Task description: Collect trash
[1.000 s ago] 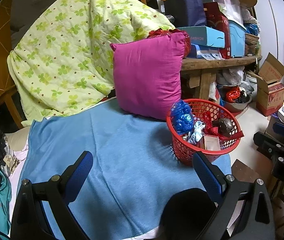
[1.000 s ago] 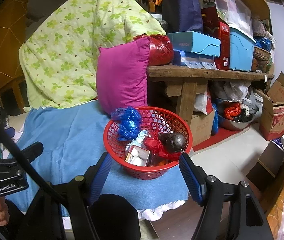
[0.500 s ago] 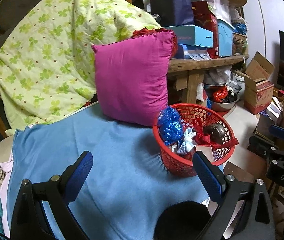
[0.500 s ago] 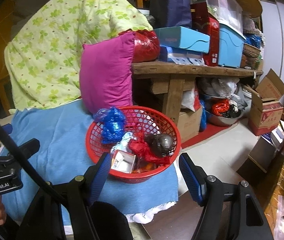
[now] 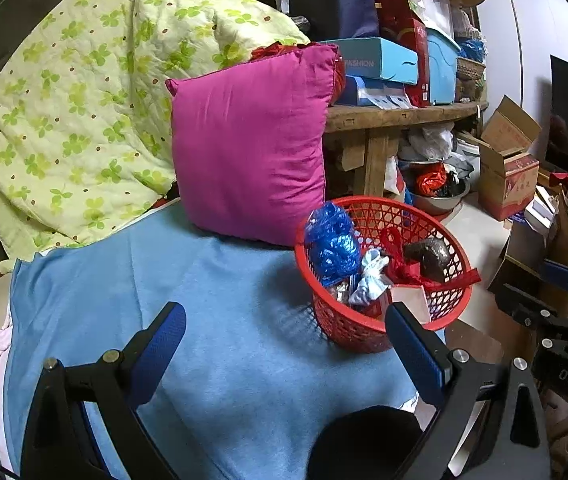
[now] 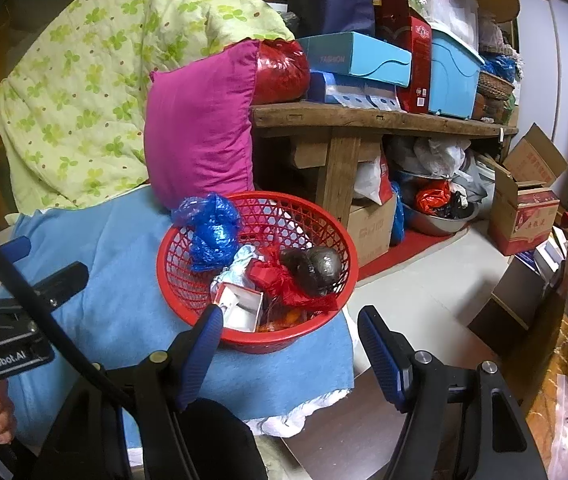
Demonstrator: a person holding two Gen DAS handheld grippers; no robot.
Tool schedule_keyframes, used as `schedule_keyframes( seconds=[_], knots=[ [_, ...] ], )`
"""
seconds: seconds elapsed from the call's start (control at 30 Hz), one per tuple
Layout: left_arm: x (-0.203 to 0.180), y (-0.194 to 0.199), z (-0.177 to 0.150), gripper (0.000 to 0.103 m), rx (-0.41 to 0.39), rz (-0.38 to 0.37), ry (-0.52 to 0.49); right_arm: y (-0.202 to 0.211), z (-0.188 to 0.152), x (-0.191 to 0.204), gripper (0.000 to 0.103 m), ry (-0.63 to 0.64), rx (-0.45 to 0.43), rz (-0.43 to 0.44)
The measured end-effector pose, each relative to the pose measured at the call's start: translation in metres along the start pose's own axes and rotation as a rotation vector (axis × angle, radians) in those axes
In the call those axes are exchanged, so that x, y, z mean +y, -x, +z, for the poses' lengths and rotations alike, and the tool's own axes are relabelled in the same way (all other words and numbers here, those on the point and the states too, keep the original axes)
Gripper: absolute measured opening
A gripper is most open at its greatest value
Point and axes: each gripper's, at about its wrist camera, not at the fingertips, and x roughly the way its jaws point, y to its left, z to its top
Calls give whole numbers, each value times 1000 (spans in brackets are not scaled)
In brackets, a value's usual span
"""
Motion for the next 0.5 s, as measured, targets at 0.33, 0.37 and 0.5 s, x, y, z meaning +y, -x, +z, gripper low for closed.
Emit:
schedule_keyframes(
  seconds=[0.33,0.37,0.5],
  knots=[
    [17,4,-13,100,0,18,12,-1,-4,20,73,18,-2,15],
    [19,5,-13,100,-8,16,13,0,-4,21,73,18,-2,16],
    [33,11,-18,100,-28,-9,29,2,-1,27,73,14,-13,14]
  ],
)
